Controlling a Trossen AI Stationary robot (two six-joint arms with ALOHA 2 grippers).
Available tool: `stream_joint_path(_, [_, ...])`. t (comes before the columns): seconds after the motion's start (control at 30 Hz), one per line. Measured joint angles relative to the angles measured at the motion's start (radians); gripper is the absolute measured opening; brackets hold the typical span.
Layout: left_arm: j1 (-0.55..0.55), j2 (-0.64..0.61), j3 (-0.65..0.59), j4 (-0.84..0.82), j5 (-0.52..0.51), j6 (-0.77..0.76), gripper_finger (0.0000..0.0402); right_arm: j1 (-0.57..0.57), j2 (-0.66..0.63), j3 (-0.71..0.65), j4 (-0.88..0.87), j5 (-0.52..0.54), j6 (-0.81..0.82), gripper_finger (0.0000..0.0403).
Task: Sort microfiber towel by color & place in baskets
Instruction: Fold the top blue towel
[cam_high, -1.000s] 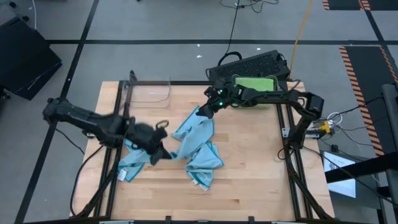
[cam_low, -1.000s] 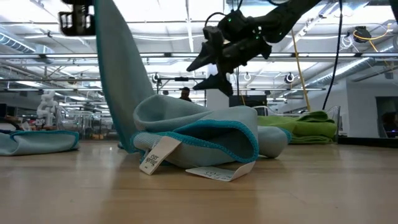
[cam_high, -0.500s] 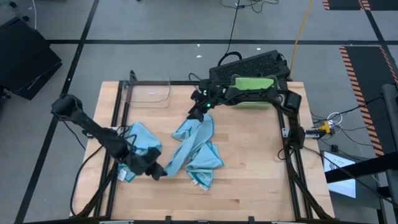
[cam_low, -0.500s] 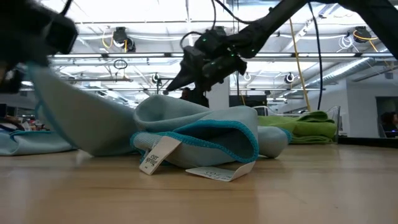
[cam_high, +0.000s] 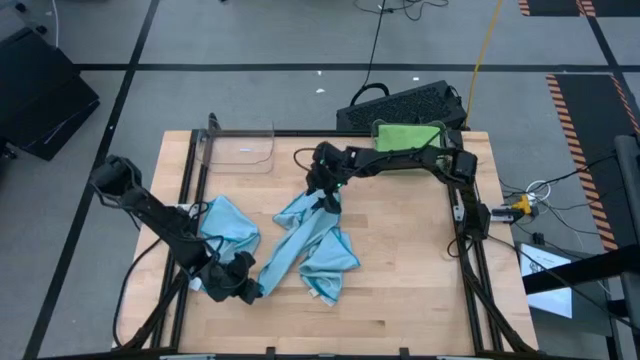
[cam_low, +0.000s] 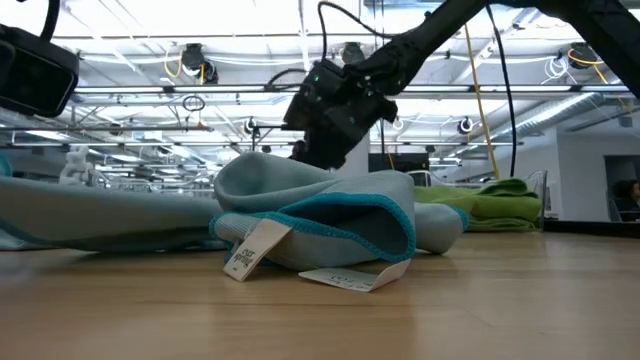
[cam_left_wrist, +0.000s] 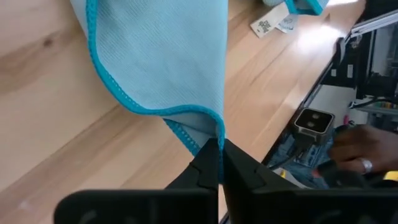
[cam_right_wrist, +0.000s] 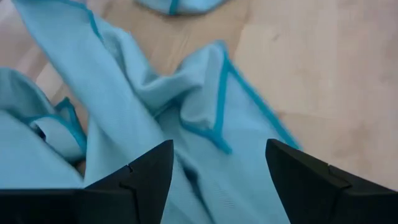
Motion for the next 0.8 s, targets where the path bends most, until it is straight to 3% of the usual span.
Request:
stream_joint_path(0.23, [0.002, 0.000, 0.000, -0.021, -0.004, 0.020, 0.0013, 0.033, 0.079, -0.001, 0.093, 0.004, 0.039, 0.0238])
stream_joint_path(0.8, [0.002, 0.000, 0.000, -0.014, 0.049, 0.031, 0.0004, 0.045, 0.150, 0.000, 0.167, 0.029, -0.019, 0.0138])
